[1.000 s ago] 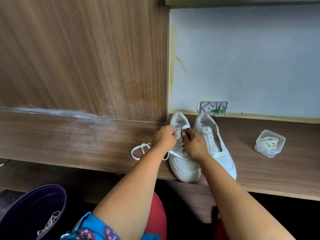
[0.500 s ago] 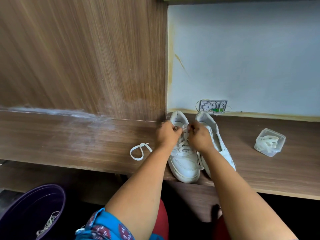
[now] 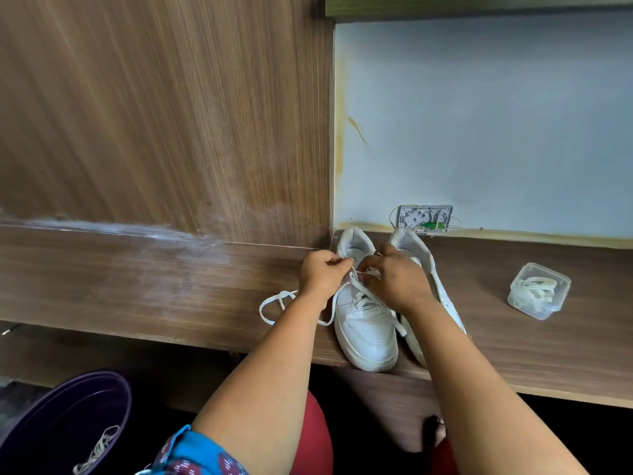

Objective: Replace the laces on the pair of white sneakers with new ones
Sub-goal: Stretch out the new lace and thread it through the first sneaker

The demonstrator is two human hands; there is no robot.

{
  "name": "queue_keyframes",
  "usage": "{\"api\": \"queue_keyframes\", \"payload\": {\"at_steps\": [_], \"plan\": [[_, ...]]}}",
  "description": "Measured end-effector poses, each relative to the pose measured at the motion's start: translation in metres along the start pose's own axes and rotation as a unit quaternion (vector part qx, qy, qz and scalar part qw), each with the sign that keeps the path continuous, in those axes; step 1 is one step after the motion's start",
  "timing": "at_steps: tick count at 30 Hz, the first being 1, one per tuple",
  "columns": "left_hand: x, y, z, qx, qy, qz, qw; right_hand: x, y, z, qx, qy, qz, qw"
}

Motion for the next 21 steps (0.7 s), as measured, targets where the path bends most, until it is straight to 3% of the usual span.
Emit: {"api": "queue_keyframes", "payload": {"at_steps": [2, 4, 5, 6, 7, 8, 9, 10, 11, 12, 14, 15, 17, 21], "plan": [[-0.001, 0.0, -0.001, 0.002, -0.004, 0.0, 1.0, -0.006, -0.002, 0.0, 0.01, -0.05, 0.035, 0.998], [0.0, 0.0, -0.001, 0.002, -0.001, 0.002, 1.0, -0.02, -0.021, -0.004, 0.106, -0.179, 0.182, 0.961], [0.0, 0.0, 0.0, 0.0, 0.002, 0.002, 1.0, -0.03, -0.036, -0.008, 0.18, -0.251, 0.29, 0.906], [0.0, 0.001, 0.0, 0.0, 0.003, 0.0, 1.0, -0.035, -0.049, -0.013, 0.246, -0.303, 0.409, 0.825], [0.0, 0.002, 0.001, 0.0, 0.003, -0.002, 1.0, -0.035, -0.056, -0.015, 0.289, -0.327, 0.516, 0.737], [0.001, 0.003, 0.002, 0.001, 0.002, -0.006, 1.0, -0.033, -0.057, -0.017, 0.307, -0.327, 0.589, 0.672], [0.001, 0.003, 0.002, 0.001, 0.001, -0.009, 1.0, -0.032, -0.053, -0.016, 0.31, -0.306, 0.632, 0.641], [0.001, 0.003, 0.002, 0.0, 0.002, -0.009, 1.0, -0.03, -0.047, -0.014, 0.301, -0.275, 0.647, 0.645], [0.001, 0.003, 0.002, -0.001, 0.003, -0.008, 1.0, -0.028, -0.038, -0.012, 0.28, -0.239, 0.638, 0.676], [0.001, 0.003, 0.002, -0.002, 0.004, -0.007, 1.0, -0.025, -0.028, -0.011, 0.258, -0.193, 0.583, 0.746], [0.0, 0.003, 0.002, 0.0, 0.004, -0.009, 1.0, -0.018, -0.011, -0.006, 0.146, -0.092, 0.319, 0.932], [0.0, 0.003, 0.002, 0.0, 0.003, -0.009, 1.0, -0.013, -0.003, -0.005, 0.088, -0.057, 0.209, 0.972], [0.001, 0.003, 0.002, 0.002, 0.004, -0.006, 1.0, -0.006, 0.007, -0.003, 0.016, -0.014, 0.11, 0.994], [0.0, 0.001, 0.001, 0.015, 0.008, -0.003, 1.0, -0.009, 0.009, 0.001, 0.01, -0.01, -0.02, 1.0]]}}
Point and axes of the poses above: each hand's wrist, its own z-axis towards the middle knuckle, its own x-axis out of the palm, y = z × x, the point moved 6 cm from there along z, towards the middle knuckle, and after that the axes turned 4 degrees about -z, right-handed, at the moved point
